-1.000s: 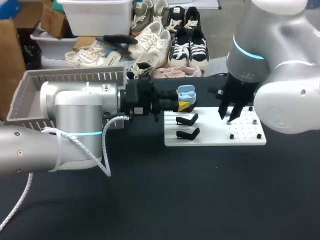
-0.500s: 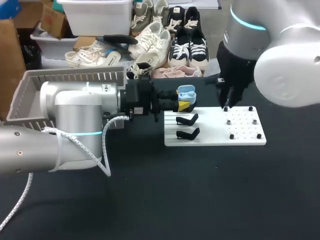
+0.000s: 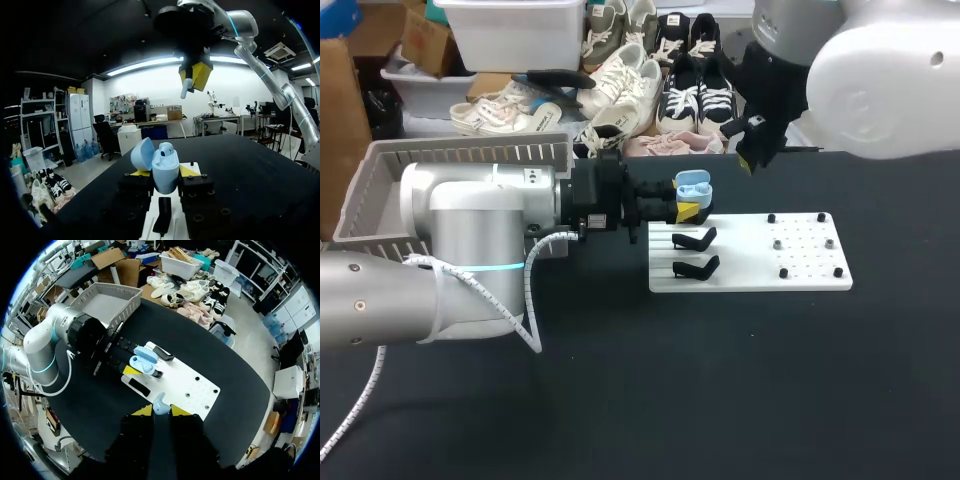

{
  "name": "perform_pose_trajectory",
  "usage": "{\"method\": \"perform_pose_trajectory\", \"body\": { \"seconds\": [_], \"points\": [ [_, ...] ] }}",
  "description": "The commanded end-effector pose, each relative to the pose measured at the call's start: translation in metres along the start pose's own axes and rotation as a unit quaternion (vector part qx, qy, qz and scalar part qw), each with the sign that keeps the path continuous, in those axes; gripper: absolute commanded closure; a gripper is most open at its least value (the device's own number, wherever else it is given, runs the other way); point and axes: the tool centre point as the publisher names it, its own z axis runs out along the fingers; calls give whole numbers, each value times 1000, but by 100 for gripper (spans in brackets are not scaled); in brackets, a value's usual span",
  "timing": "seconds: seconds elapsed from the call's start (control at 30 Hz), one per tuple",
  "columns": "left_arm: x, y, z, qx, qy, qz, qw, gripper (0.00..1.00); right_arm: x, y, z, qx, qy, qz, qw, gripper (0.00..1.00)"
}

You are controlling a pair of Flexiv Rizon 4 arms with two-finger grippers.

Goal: Pick up each earbud case from the left stands, insert the matching earbuds, close the lid, and place the case in the box.

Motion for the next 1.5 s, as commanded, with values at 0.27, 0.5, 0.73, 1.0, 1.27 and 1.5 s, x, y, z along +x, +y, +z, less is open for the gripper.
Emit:
{"method": "perform_pose_trajectory", "body": {
  "seconds": [0.27,0.5,0.73,1.0,1.27,1.5],
  "points": [
    [0,-1,0,-2,-1,1,1000,100,-19,11,19,-35,4,-33,999,100],
    [0,-1,0,-2,-1,1,1000,100,-27,21,30,-42,8,-42,998,100],
    [0,-1,0,-2,-1,1,1000,100,-32,32,44,-50,7,-47,998,100],
    [0,-1,0,-2,-1,1,1000,100,-41,38,59,-49,16,-45,998,100],
    [0,-1,0,-2,-1,1,1000,100,-44,44,61,-48,19,-52,997,100],
    [0,-1,0,-2,-1,1,1000,100,-48,46,64,-46,23,-59,997,100]
  ]
}}
